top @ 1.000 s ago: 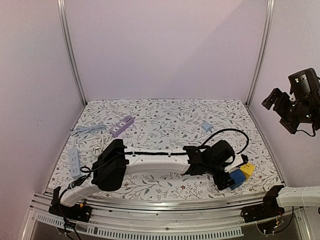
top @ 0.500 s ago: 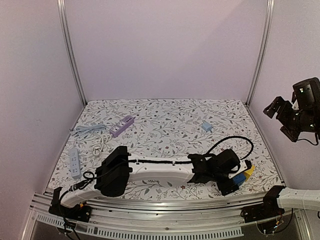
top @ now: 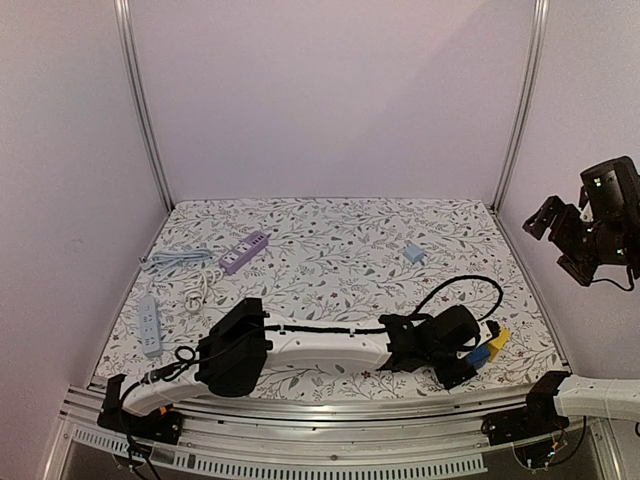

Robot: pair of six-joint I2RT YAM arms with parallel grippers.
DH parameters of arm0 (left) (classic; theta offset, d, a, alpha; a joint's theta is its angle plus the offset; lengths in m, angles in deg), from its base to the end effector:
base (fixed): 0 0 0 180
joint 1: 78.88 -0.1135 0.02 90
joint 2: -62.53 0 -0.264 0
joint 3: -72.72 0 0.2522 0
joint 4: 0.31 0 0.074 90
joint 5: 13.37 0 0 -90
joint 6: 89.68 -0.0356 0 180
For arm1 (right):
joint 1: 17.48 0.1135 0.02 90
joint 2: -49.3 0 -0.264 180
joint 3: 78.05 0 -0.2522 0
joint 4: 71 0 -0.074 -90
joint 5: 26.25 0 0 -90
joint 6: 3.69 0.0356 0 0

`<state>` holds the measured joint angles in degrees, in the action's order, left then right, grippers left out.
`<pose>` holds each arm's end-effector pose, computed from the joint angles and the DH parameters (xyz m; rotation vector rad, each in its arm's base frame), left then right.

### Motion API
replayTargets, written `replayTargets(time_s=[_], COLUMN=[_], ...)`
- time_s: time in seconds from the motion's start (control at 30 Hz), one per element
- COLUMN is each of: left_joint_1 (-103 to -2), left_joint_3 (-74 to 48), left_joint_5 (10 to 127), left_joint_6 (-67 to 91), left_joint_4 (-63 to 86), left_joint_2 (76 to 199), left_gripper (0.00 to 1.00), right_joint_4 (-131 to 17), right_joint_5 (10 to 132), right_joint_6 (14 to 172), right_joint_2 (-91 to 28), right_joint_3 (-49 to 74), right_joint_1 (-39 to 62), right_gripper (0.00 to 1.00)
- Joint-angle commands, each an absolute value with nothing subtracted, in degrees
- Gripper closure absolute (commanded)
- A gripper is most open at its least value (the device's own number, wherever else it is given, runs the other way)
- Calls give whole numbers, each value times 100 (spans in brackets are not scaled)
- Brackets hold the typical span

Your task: Insert the plug

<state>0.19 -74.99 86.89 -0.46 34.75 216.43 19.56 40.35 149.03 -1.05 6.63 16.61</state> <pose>0.1181 -0.5779 0.1306 1.4211 1.8456 -0.5037 0.0946 0.0469 0.4188 0.7598 2.1885 0.3873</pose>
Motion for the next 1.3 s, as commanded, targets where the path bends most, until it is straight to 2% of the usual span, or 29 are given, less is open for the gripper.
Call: replayTargets(time_s=[0.0, 0.03, 0.1, 0.13, 0.17, 0.27, 0.4, 0.53, 0.63, 0.67, 0.87, 1.27], left_joint_1=[100, 97, 99, 95, 93, 97, 96, 87, 77, 67, -57, -548], left_joint_3=[-7453, -7424, -7391, -7374, -7338, -7157, -6751, -6208, -5657, -5418, -3915, -2458], left_joint_5=[8398, 8360, 8340, 8345, 8343, 8423, 8578, 8819, 9127, 9309, 9539, 9866], left_joint_6=[-119, -150, -186, -214, -250, -358, -535, -737, -862, -908, -1154, -1180], left_joint_4=[3213, 3184, 3164, 3172, 3173, 3144, 3039, 2894, 2720, 2632, 2138, 2333], left_joint_2=[21667, 21661, 21628, 21606, 21576, 21411, 20994, 20453, 19943, 19746, 18547, 16794], left_gripper=[16, 18, 27, 35, 47, 65, 74, 77, 97, 100, 100, 100], right_joint_4=[2982, 2979, 2977, 2978, 2970, 2948, 2842, 2734, 2690, 2681, 2575, 872], right_joint_5=[4055, 4047, 4039, 4032, 4022, 3994, 3984, 3853, 3681, 3639, 3480, 4224], right_joint_6=[14924, 14924, 14929, 14945, 14954, 14991, 15101, 15138, 15132, 15100, 15017, 14444], right_joint_2=[-132, -137, -141, -148, -150, -155, -158, -159, -168, -169, -118, -359], right_joint_3=[759, 759, 768, 776, 777, 811, 896, 918, 926, 926, 1168, 1849], right_joint_1=[1647, 1650, 1652, 1645, 1649, 1649, 1650, 1649, 1645, 1649, 1647, 1645], right_gripper=[1, 1, 1, 1, 1, 1, 1, 1, 1, 1, 1, 1])
